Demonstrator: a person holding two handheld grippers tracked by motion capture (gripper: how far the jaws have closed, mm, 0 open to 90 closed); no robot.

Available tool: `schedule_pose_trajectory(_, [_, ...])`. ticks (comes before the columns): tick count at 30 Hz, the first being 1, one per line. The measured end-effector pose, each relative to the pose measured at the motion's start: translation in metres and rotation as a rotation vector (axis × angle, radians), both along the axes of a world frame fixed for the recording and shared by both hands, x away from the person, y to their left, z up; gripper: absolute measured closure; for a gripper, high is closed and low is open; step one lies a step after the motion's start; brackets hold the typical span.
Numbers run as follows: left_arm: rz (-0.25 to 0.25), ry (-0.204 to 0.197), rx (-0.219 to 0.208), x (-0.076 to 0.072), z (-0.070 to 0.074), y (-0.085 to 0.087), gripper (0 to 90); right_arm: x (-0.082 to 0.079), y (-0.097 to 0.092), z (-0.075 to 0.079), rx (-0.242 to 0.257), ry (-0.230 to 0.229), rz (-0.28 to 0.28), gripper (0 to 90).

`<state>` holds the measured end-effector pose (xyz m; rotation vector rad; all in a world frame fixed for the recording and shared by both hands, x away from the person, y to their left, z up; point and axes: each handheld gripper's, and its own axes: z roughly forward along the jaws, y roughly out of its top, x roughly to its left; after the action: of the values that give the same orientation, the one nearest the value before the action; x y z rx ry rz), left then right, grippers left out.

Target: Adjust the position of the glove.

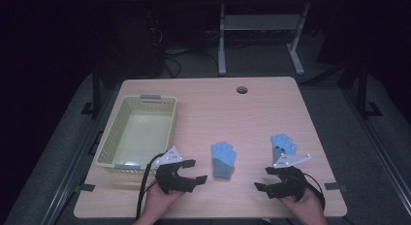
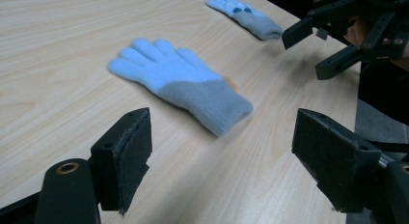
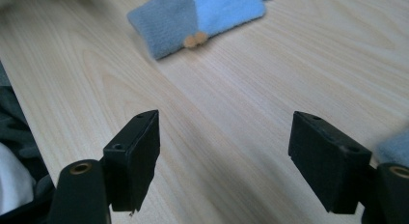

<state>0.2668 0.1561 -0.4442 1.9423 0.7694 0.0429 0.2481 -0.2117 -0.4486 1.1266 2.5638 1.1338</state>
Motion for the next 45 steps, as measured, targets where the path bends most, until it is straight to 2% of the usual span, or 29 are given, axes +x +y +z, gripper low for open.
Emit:
schedule_pose_trajectory(2, [-0.002,0.006,-0.011,0.000,0.000,0.000,21.8,-0.003,0.000,0.001,0.001,-0.015,0.000,26.6])
schedule_pose_trajectory(7, [-0.006,-0.010,0.017,-0.001,0.000,-0.002,21.8,-0.008,0.003,0.006,0.000,-0.042,0.014,25.9])
schedule_pose_trajectory(11, [-0.012,-0.005,0.004,-0.001,-0.001,-0.002,21.8,-0.010,0.004,0.011,0.009,-0.058,0.019,25.4])
schedule_pose_trajectory(12, [-0.018,-0.003,0.008,-0.001,-0.001,-0.002,21.8,-0.010,0.005,0.012,0.007,-0.053,0.019,24.9])
schedule_pose_trajectory(13, [-0.027,0.000,-0.005,-0.001,0.000,-0.002,21.8,-0.009,0.006,0.013,-0.008,-0.047,0.024,25.5])
schedule_pose_trajectory(16, [-0.034,-0.019,0.002,-0.003,0.003,-0.003,21.7,-0.007,0.007,0.014,-0.036,-0.020,0.046,28.5])
schedule_pose_trajectory(17, [-0.033,-0.019,-0.005,-0.004,0.003,-0.003,21.7,-0.006,0.007,0.015,-0.028,-0.011,0.041,28.1])
schedule_pose_trajectory(20, [-0.029,-0.006,-0.021,-0.003,0.003,-0.003,21.7,-0.004,0.007,0.017,-0.024,-0.006,0.043,27.9])
schedule_pose_trajectory(25, [-0.029,-0.020,-0.004,-0.004,0.003,-0.003,21.7,0.002,0.006,0.028,-0.044,-0.020,0.046,29.1])
schedule_pose_trajectory(32, [-0.038,-0.029,-0.002,-0.004,0.004,-0.006,21.7,0.013,0.000,0.040,-0.059,0.018,0.041,31.7])
schedule_pose_trajectory(38, [-0.047,-0.033,0.009,-0.005,0.003,-0.008,21.7,0.019,-0.004,0.047,-0.070,0.021,0.039,31.2])
schedule_pose_trajectory(45, [-0.030,-0.021,-0.011,-0.003,0.003,-0.005,21.7,0.036,-0.015,0.061,-0.068,0.027,0.025,31.3])
